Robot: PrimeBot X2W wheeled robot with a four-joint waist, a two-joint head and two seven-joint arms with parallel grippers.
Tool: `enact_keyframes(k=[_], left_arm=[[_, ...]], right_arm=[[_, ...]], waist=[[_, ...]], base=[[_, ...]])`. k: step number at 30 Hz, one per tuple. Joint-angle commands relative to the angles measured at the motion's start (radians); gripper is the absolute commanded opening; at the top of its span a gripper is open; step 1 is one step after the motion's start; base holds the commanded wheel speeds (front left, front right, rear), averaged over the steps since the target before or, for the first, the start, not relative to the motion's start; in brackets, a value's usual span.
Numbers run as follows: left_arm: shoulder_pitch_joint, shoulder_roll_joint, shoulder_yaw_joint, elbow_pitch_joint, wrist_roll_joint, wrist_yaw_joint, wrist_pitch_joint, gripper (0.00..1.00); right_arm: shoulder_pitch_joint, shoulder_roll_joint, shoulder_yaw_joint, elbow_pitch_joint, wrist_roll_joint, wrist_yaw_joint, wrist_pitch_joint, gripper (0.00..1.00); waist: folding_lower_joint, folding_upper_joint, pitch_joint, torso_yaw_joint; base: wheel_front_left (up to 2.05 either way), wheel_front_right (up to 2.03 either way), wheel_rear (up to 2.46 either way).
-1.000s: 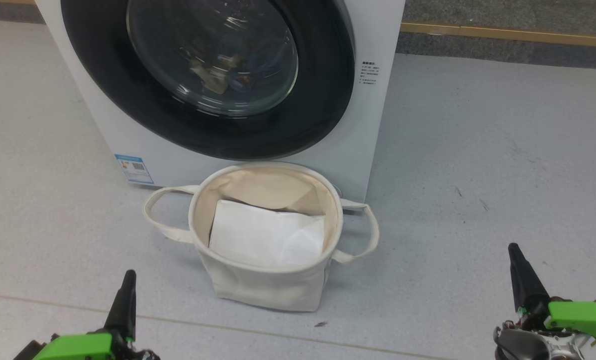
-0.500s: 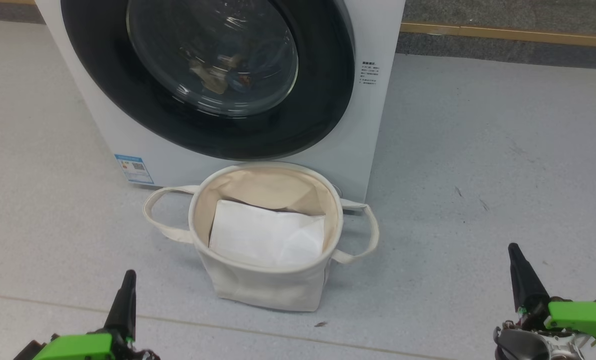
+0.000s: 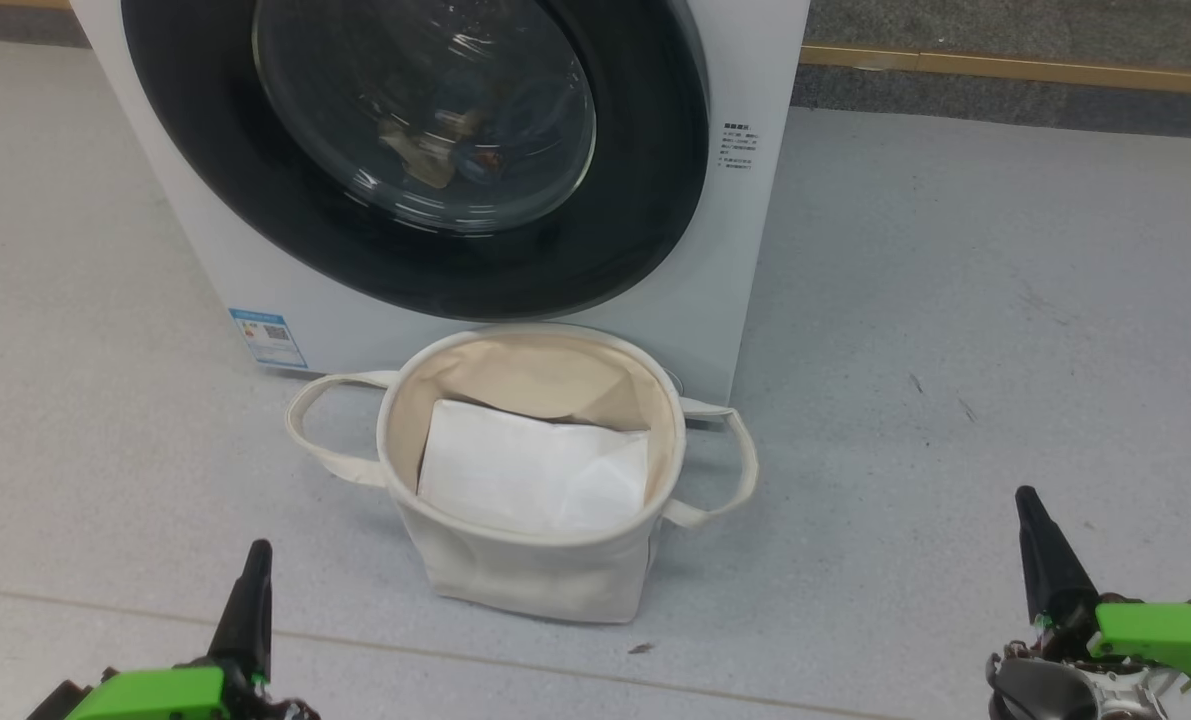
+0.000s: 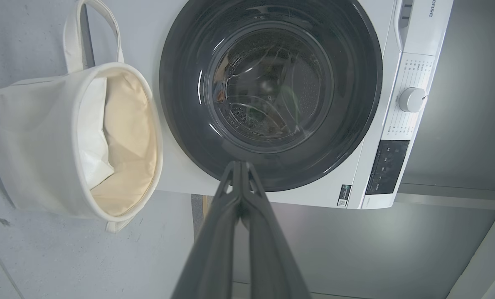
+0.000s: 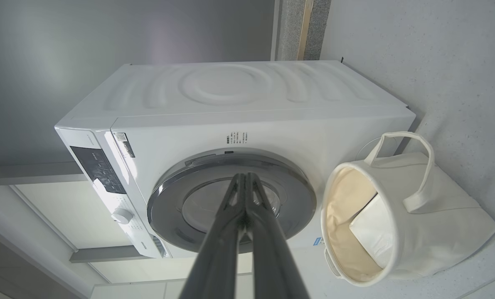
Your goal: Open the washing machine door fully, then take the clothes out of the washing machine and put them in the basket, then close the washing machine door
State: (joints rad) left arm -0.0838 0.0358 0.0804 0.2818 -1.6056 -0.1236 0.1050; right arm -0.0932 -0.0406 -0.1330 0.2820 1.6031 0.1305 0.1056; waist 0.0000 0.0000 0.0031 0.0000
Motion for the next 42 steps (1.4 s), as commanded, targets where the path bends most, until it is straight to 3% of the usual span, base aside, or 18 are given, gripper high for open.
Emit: enact_keyframes(k=[1, 42], left_arm=[[-0.024, 0.014, 0.033, -0.037, -0.003, -0.007, 0.008, 0.00], [-0.024, 0.014, 0.033, -0.037, -0.003, -0.007, 0.008, 0.00]], right_arm=[[-0.015, -0.010, 0.020, -0.037, 0.006, 0.000, 0.007, 0.00], [-0.015, -0.010, 0.020, -0.037, 0.006, 0.000, 0.007, 0.00]], waist=[[0.0000, 0.0000, 0.000, 0.000], [0.0000, 0.0000, 0.000, 0.000]], base=[[0.00, 0.00, 0.00], [0.00, 0.00, 0.00]])
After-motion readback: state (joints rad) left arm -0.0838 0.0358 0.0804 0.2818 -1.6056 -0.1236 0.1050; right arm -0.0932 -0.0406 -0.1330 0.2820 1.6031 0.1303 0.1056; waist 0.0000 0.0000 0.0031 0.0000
